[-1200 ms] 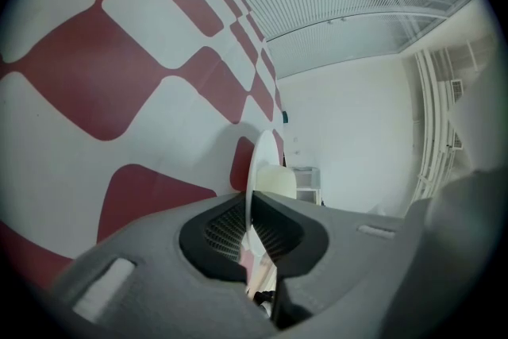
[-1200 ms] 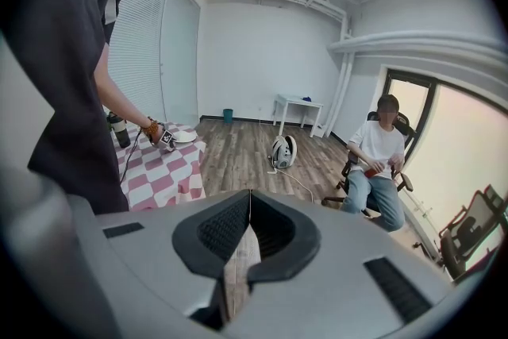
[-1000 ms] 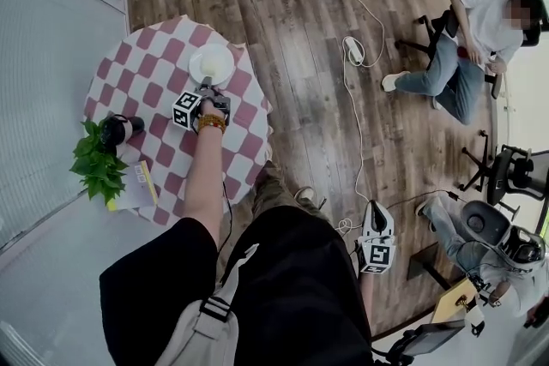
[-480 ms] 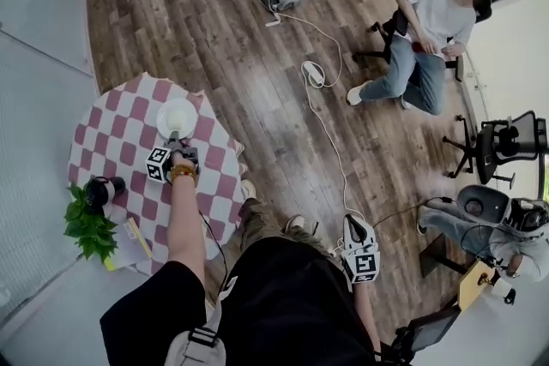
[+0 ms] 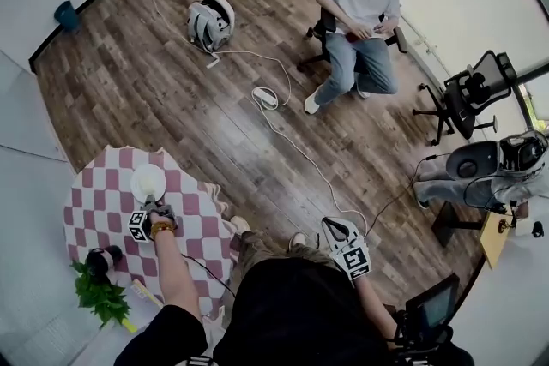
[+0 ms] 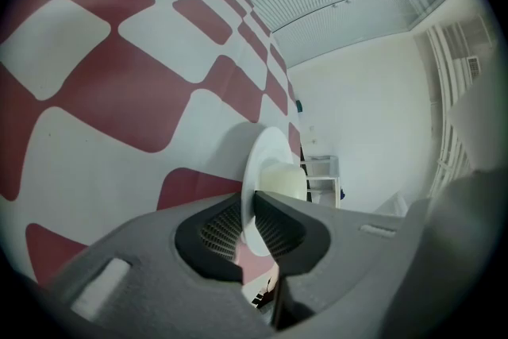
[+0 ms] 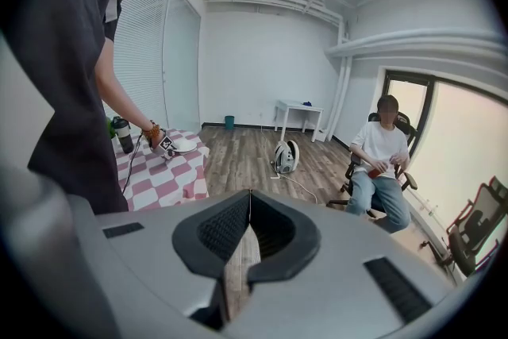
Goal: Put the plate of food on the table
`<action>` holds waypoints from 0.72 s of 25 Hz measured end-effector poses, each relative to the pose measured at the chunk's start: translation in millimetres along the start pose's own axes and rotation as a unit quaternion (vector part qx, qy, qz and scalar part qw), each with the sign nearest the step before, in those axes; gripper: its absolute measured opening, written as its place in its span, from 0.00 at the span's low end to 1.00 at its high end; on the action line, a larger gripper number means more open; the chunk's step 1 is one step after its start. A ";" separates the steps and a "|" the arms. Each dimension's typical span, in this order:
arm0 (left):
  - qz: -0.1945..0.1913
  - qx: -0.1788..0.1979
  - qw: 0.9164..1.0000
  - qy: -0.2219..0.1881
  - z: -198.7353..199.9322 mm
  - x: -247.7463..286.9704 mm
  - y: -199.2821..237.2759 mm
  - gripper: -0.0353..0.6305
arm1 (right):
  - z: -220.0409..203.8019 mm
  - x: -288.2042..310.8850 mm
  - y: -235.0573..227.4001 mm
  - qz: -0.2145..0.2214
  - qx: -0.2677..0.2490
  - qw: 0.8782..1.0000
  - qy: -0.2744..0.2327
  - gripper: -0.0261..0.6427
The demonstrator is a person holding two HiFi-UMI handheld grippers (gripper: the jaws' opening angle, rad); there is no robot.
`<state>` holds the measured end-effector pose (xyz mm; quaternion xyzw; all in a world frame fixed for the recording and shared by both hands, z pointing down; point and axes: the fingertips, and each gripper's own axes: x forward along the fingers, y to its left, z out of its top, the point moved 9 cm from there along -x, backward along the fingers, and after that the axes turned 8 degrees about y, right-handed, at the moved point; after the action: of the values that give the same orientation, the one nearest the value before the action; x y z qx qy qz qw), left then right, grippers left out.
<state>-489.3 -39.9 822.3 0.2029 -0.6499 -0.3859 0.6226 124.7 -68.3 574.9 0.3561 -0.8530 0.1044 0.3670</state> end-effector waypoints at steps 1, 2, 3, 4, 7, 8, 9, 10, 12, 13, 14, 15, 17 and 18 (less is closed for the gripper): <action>0.004 -0.003 1.000 0.005 -2.5 -1.1 -0.1 0.11 | 0.0 -1.3 -0.7 -0.001 0.001 1.000 -0.002 0.06; 0.008 -0.006 1.000 0.010 -5.4 -2.3 0.1 0.11 | -0.2 -2.7 -1.5 -0.001 0.001 1.000 -0.003 0.06; 0.013 -0.009 1.000 0.014 -7.7 -3.7 1.5 0.12 | -0.8 -3.8 -1.8 0.000 0.003 1.000 -0.005 0.06; 0.018 -0.012 1.000 0.018 -9.1 -5.3 3.6 0.12 | -1.7 -4.4 -1.5 0.001 0.004 1.000 -0.006 0.06; 0.027 -0.007 0.999 0.028 -11.9 -10.8 6.3 0.12 | -4.7 -4.6 0.7 0.005 0.005 1.000 -0.013 0.06; 0.029 -0.005 0.999 0.033 -13.0 -11.5 7.1 0.12 | -5.2 -5.1 0.6 0.006 0.004 1.000 -0.016 0.06; 0.029 -0.003 0.999 0.037 -14.6 -11.6 7.5 0.13 | -5.5 -5.7 0.2 0.007 0.004 1.000 -0.019 0.06; 0.028 -0.001 0.999 0.042 -16.4 -11.8 7.1 0.14 | -5.7 -6.4 -0.2 0.008 0.004 1.000 -0.021 0.06; 0.025 -0.002 0.998 0.049 -20.1 -12.9 5.8 0.18 | -6.2 -6.3 -1.1 0.010 0.004 1.000 -0.025 0.06; 0.026 -0.003 0.998 0.050 -21.9 -14.1 5.9 0.20 | -6.5 -5.6 -1.6 0.011 0.004 1.000 -0.027 0.06; 0.026 -0.004 0.998 0.050 -24.2 -16.4 6.5 0.21 | -7.2 -5.1 -1.9 0.013 0.004 0.999 -0.029 0.06; 0.026 -0.007 0.998 0.049 -26.8 -19.5 7.7 0.21 | -8.6 -5.2 -1.9 0.015 0.004 0.999 -0.031 0.06; 0.022 -0.012 0.999 0.047 -31.5 -26.2 11.3 0.21 | -12.9 -6.1 -2.1 0.019 0.005 0.999 -0.035 0.06; 0.019 -0.014 0.999 0.047 -33.7 -29.4 12.2 0.21 | -15.1 -6.2 -2.4 0.022 0.006 0.999 -0.037 0.06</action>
<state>-449.9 -18.9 809.8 0.2001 -0.6184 -0.3732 0.6620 137.6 -60.1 581.1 0.3434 -0.8730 0.1040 0.3303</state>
